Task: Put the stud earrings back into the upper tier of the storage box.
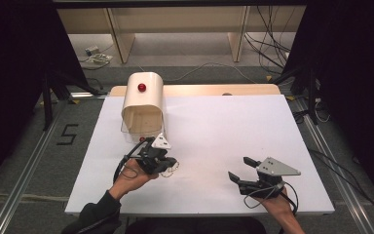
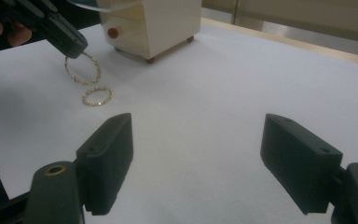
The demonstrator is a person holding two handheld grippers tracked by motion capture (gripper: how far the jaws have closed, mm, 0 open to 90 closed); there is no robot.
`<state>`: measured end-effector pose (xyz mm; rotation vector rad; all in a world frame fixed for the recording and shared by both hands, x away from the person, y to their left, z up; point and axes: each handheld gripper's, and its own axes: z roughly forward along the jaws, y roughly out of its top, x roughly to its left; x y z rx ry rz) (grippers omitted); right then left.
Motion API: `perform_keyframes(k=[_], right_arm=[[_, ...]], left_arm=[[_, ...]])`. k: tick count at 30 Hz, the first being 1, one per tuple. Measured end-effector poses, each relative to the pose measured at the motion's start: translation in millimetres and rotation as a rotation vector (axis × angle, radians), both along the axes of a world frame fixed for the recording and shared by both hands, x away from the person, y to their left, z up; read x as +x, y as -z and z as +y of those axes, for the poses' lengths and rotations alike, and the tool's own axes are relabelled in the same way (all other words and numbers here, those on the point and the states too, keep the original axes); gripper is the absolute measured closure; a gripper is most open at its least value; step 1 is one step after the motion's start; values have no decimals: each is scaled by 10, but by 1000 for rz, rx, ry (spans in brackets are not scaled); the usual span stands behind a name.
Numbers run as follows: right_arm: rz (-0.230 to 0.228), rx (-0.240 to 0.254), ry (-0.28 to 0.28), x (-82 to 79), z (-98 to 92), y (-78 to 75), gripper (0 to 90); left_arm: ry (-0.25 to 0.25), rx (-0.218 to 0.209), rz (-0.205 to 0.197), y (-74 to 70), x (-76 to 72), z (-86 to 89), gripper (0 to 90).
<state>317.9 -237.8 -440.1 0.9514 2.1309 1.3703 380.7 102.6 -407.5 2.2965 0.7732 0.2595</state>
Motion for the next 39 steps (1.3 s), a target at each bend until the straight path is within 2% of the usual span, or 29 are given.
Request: perform_keyframes(k=[15, 21, 29, 37, 39], right_arm=[[1, -2, 0, 1, 2, 3, 260], [1, -4, 2, 0, 3, 4, 260], [-2, -7, -1, 2, 7, 8, 260], [-1, -12, -2, 3, 7, 10, 260], [-4, -15, -3, 4, 7, 10, 260]], left_arm=[[20, -23, -11, -214, -17, 35, 878], [29, -34, -1, -291, -13, 76, 878], [25, -69, -14, -431, -6, 152, 878], [30, -80, -34, -553, -10, 209, 878], [22, -96, -43, -586, -15, 213, 878]])
